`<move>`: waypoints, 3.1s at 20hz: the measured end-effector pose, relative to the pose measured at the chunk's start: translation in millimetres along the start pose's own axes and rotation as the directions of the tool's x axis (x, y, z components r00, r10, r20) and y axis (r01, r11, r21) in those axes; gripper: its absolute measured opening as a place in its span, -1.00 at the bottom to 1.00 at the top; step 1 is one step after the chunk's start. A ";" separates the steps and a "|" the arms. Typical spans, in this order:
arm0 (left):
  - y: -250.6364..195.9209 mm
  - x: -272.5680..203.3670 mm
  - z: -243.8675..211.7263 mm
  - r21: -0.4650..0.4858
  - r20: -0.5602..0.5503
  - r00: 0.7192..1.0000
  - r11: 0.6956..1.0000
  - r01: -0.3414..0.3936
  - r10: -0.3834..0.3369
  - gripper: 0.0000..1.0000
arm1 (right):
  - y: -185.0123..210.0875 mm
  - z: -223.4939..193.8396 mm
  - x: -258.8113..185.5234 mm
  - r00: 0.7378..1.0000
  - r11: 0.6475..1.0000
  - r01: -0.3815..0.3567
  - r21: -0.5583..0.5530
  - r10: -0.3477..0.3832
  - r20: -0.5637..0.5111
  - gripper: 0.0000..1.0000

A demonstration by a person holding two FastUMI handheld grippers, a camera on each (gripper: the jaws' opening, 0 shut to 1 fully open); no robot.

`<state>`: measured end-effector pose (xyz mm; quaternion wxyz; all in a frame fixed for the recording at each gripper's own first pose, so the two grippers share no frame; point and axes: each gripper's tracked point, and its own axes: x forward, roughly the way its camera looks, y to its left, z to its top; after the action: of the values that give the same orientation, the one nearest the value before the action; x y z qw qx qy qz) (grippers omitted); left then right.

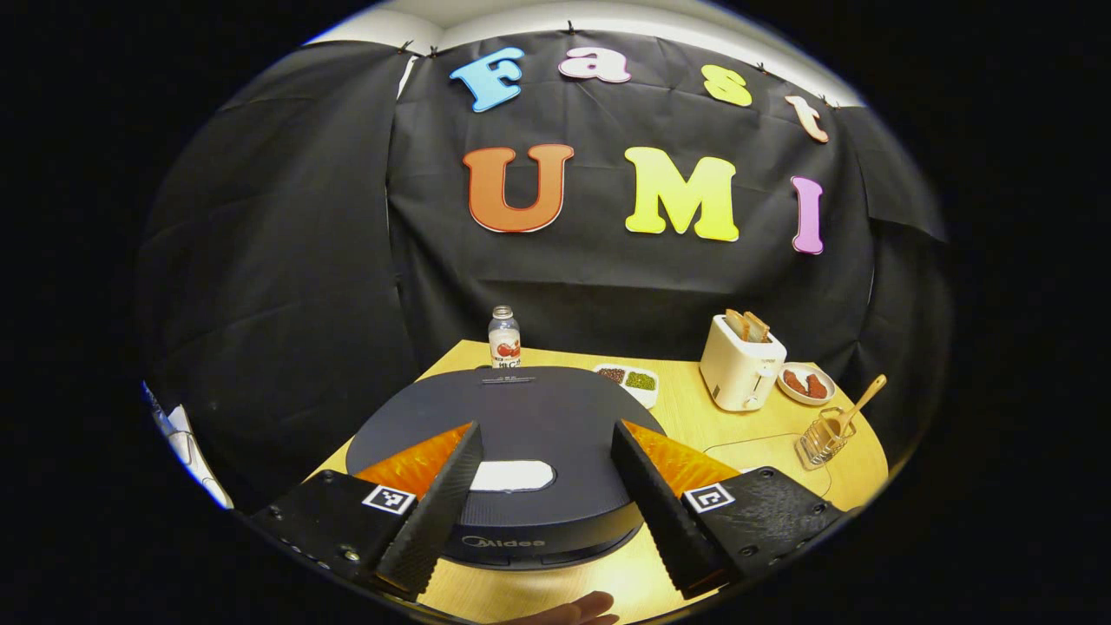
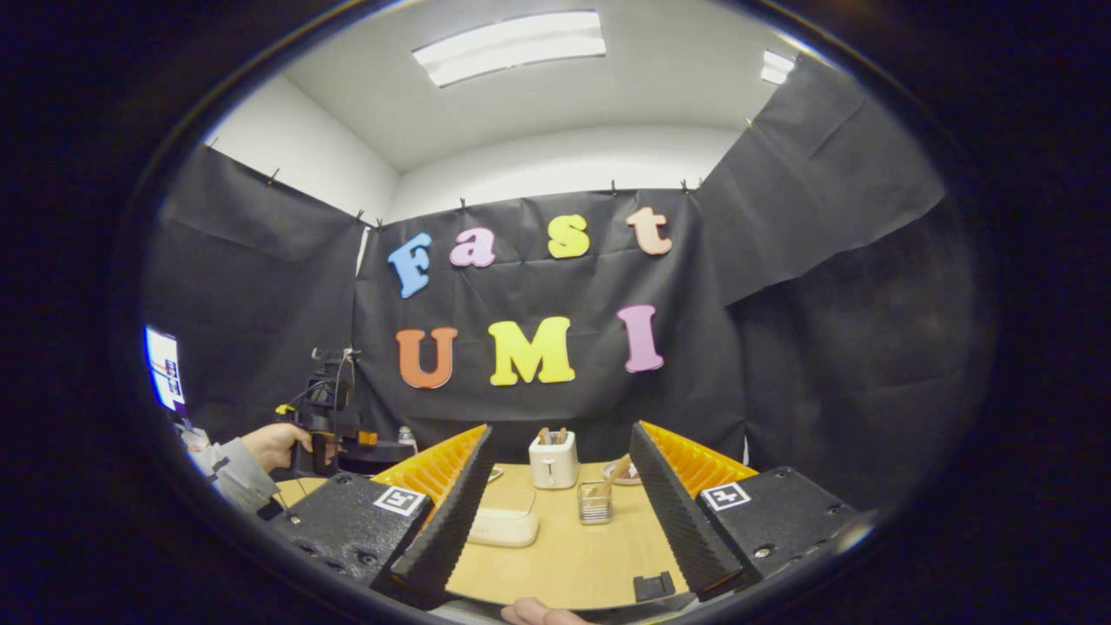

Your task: Close the left gripper, press the button to open the rice cooker; take a wooden spoon from the chopstick holder with the right hand, scoop a spoonful of rice and pour it into the rice cooker, then put the wooden spoon back into the chopstick holder.

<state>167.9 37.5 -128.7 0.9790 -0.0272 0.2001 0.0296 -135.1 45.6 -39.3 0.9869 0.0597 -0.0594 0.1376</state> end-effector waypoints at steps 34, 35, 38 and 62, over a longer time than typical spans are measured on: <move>16.1 0.3 -56.8 -0.004 0.257 0.966 1.000 -0.027 0.027 0.91 | 22.8 -44.4 9.0 0.996 0.996 -0.042 -0.080 0.036 -0.077 1.00; 16.0 0.4 -53.9 -0.005 0.277 0.960 1.000 -0.028 0.028 0.90 | 24.3 -46.2 9.2 0.996 0.996 -0.046 -0.079 0.040 -0.084 1.00; 15.2 -3.4 -48.9 0.012 0.306 0.952 1.000 -0.026 0.021 0.89 | 24.0 -47.7 11.2 0.995 0.995 -0.050 -0.089 0.042 -0.091 1.00; -28.0 -212.3 -35.9 0.021 0.323 0.941 0.994 0.104 -0.105 0.87 | 11.3 -58.4 35.1 0.989 0.997 0.025 -0.075 -0.035 -0.143 1.00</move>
<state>-39.2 -2.7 -77.0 0.9987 -0.0307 0.0352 -0.0186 -98.9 73.6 -91.1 0.9921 0.0146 0.0078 0.1244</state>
